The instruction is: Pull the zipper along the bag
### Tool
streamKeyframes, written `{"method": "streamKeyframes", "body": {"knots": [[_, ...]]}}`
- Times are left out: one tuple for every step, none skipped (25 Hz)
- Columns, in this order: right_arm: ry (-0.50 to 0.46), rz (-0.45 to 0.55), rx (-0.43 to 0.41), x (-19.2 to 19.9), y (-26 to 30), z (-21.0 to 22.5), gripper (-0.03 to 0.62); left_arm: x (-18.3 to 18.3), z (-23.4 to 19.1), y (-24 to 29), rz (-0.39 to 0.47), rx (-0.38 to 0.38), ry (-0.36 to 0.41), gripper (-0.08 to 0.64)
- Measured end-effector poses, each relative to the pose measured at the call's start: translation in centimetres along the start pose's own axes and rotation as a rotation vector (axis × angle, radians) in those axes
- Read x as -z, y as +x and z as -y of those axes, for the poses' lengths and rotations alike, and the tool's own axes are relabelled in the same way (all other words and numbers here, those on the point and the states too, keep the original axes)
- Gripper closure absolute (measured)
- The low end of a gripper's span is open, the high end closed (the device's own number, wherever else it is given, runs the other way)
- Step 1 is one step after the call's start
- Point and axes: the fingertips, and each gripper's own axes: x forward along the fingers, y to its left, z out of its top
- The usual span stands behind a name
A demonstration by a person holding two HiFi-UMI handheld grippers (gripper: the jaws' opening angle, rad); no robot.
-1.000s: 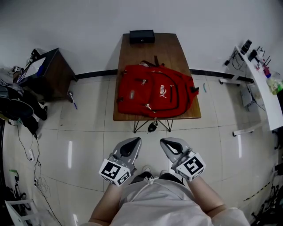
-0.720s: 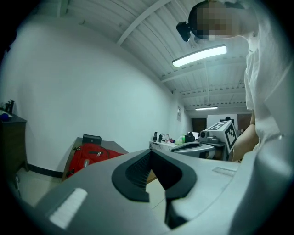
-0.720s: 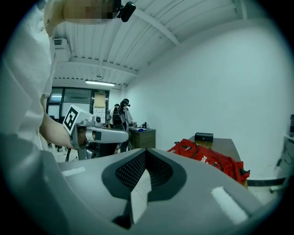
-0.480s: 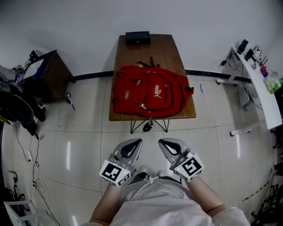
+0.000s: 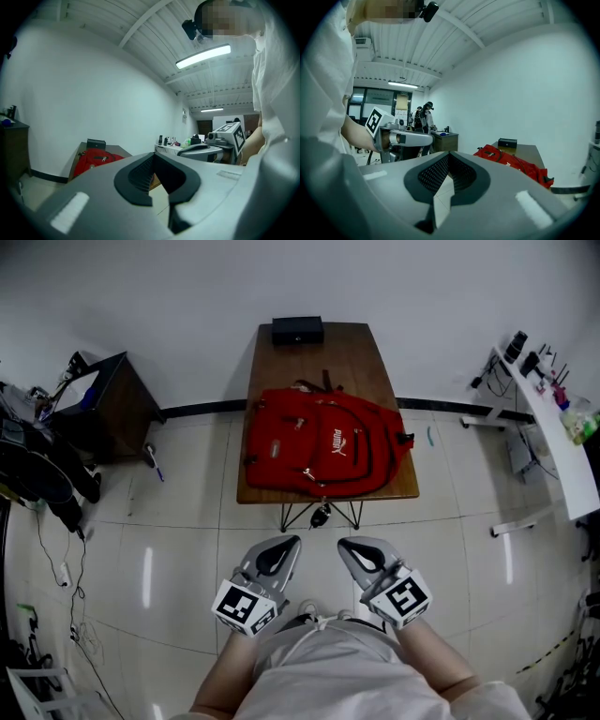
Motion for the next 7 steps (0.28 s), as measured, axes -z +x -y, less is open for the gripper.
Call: {"method": "streamKeyframes", "body": {"knots": [[-0.001, -0.001, 0.001, -0.03, 0.09, -0.04, 0.586, -0.05, -0.07, -0.06, 0.001, 0.002, 0.001, 0.554], [-0.001, -0.002, 0.002, -0.01, 0.17, -0.06, 0.586, -0.06, -0.13, -0.09, 0.001, 0.003, 0.001, 0.554], [-0.001, -0.003, 0.004, 0.06, 0.23, -0.05, 0.586, -0.02, -0.18, -0.09, 0.001, 0.003, 0.001, 0.554], [-0.001, -0.005, 0.006, 0.14, 0.3, -0.01, 0.586, 0.04, -0.24, -0.07, 0.001, 0.004, 0.001, 0.554], [0.0, -0.006, 0.008, 0.21, 0.38, 0.04, 0.586, 0.08, -0.3, -0.03, 0.001, 0.005, 0.002, 0.554], [0.001, -0.006, 0.011, 0.27, 0.47, 0.09, 0.586, 0.1, -0.36, 0.02, 0.001, 0.006, 0.002, 0.554], [0.002, -0.006, 0.013, 0.33, 0.55, 0.14, 0.586, 0.11, -0.42, 0.06, 0.0, 0.007, 0.003, 0.554]]}}
